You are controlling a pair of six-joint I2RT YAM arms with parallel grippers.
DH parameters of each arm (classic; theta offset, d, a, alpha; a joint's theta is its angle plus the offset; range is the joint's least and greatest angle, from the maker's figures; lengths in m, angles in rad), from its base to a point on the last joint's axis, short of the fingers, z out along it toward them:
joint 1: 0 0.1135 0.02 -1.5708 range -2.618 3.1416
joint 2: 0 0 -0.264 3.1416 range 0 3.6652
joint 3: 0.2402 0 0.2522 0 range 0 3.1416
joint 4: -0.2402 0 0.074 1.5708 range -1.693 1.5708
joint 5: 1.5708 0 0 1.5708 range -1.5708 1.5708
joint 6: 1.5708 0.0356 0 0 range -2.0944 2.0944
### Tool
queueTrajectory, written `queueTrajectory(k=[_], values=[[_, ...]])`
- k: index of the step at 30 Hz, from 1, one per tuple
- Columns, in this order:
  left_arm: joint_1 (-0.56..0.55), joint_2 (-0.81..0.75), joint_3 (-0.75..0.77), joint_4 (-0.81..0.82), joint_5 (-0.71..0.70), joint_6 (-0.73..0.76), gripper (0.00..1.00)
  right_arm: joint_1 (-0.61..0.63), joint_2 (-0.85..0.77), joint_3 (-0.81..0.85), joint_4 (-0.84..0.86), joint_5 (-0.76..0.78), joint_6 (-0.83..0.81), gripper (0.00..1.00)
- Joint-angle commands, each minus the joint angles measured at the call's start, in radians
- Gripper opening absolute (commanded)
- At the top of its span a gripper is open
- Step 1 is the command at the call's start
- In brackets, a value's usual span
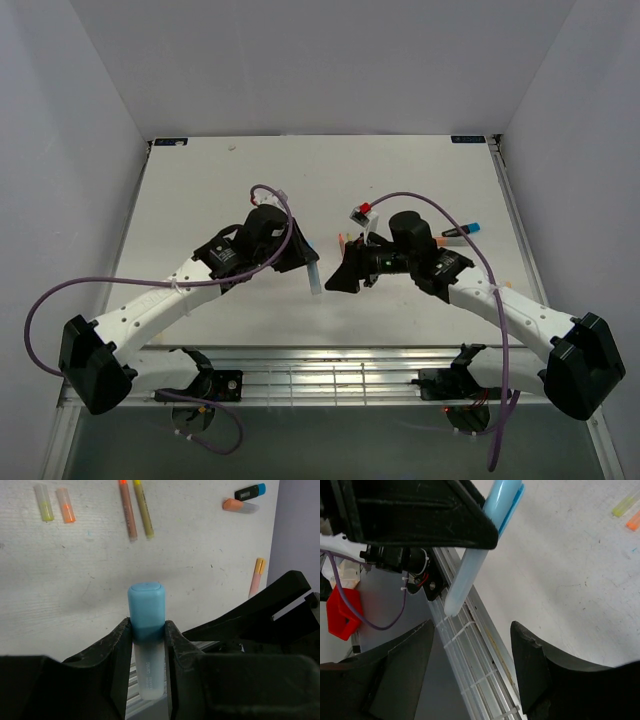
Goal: Open the pen caps
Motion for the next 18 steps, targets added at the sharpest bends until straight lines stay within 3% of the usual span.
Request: queueTrajectory(k=[1, 9, 18], values=[[-0.052, -0.021, -0.013, 0.034, -0.083, -0.077, 0.00, 0.027, 0.017, 0.028, 0.114, 0.012, 0.057, 0.68], [-0.169, 0.018, 0.002, 0.031, -0.205, -0.180, 0.00, 0.058, 0.031, -0.032, 0.211, 0.132, 0.137, 0.61], [-0.195, 0.015, 0.022, 0.003, -0.279, -0.238, 0.00, 0.075, 0.037, -0.086, 0.271, 0.176, 0.173, 0.51]])
